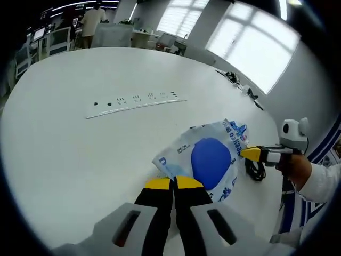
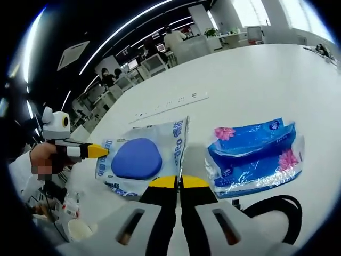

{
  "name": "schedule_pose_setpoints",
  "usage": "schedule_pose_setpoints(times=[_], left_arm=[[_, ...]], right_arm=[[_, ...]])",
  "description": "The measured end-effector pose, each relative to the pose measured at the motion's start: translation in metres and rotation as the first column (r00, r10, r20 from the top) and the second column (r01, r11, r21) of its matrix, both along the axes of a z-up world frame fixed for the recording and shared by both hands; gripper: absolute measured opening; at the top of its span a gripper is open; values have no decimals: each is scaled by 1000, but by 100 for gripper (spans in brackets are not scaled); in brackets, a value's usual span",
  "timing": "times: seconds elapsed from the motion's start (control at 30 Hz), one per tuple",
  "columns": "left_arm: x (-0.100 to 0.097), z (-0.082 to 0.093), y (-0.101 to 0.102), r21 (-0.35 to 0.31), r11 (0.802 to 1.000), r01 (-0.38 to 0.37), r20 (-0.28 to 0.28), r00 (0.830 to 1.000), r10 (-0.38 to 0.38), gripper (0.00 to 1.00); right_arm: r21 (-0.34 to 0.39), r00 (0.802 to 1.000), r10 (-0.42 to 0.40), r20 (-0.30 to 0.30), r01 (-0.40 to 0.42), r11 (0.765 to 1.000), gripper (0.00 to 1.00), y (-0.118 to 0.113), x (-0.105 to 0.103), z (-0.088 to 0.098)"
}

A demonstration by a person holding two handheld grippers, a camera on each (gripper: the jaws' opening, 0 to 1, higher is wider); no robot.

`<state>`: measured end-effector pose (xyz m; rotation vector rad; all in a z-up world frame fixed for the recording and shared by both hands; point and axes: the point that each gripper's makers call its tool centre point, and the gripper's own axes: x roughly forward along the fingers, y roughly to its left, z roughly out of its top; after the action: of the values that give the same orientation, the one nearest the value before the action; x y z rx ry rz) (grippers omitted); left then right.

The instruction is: Arrange the tabletop items into an orderly group along one side of the table until the central work area is clear of visible clutter.

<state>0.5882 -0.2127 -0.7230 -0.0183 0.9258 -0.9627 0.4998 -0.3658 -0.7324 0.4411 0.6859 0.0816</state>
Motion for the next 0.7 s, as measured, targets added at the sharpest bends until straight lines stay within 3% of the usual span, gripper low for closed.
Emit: schedule_pose_setpoints(times=[0.7], left_arm=[[2,-22,0,15,1000,-14,-54,998,14,0]], right_arm=[[12,999,-16,-49,16,1000,0,-1,1,-21]])
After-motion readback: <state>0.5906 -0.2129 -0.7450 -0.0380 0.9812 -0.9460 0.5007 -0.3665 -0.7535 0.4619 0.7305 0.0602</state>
